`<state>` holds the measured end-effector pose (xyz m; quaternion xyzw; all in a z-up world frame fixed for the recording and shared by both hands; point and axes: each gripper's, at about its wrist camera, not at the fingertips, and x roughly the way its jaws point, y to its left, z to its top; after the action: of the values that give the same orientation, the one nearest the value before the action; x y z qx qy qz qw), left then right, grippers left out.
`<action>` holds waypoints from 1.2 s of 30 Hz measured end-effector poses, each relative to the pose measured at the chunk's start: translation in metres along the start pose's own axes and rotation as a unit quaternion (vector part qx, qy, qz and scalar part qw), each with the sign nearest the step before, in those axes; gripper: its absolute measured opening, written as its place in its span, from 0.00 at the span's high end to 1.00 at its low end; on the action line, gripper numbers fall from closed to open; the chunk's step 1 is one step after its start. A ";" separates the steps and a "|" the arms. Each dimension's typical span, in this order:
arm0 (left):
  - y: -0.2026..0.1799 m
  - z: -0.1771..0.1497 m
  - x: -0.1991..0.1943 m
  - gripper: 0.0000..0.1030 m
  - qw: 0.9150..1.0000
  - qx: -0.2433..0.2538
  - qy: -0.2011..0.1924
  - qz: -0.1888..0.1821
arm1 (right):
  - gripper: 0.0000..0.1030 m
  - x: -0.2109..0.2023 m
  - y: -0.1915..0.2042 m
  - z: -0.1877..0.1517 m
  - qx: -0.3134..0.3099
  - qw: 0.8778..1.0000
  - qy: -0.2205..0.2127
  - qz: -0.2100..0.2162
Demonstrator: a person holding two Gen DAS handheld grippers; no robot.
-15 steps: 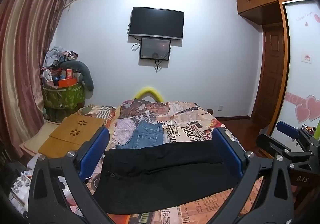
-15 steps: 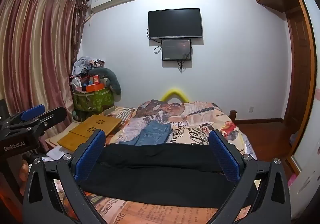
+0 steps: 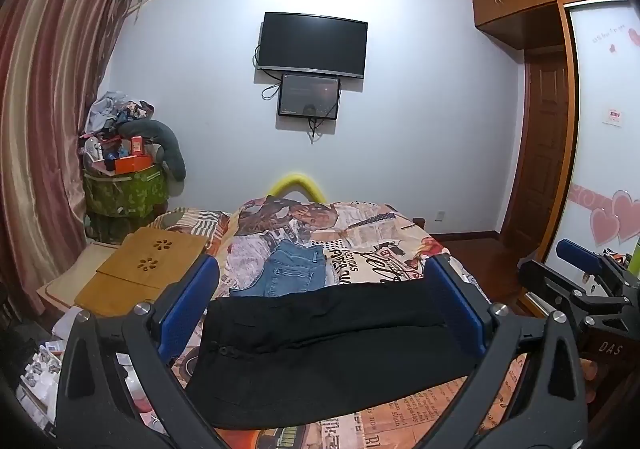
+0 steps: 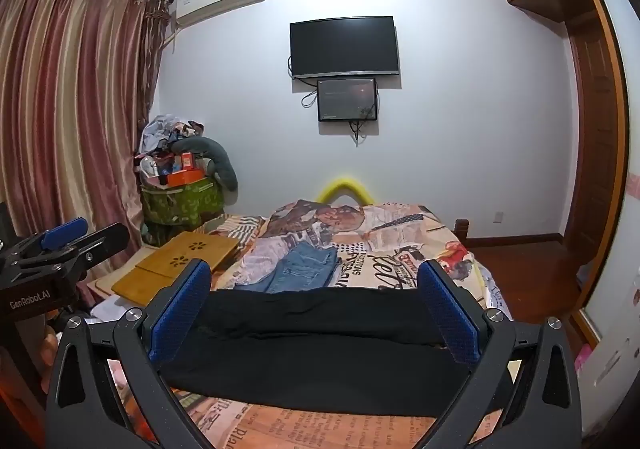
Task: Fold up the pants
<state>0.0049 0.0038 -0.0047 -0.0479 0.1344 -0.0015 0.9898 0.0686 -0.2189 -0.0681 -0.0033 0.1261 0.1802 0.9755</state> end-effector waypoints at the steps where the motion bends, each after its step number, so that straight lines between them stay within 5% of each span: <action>1: 0.001 0.000 0.000 0.00 1.000 0.000 0.000 0.000 | 0.01 0.000 0.001 0.000 0.000 1.000 0.000 0.000; 36: -0.001 0.004 -0.007 0.00 1.000 0.007 -0.012 0.004 | 0.01 -0.004 0.002 0.006 -0.004 1.000 -0.006 -0.002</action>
<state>-0.0009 0.0030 0.0010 -0.0400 0.1225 0.0023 0.9917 0.0656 -0.2179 -0.0612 -0.0067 0.1198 0.1786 0.9766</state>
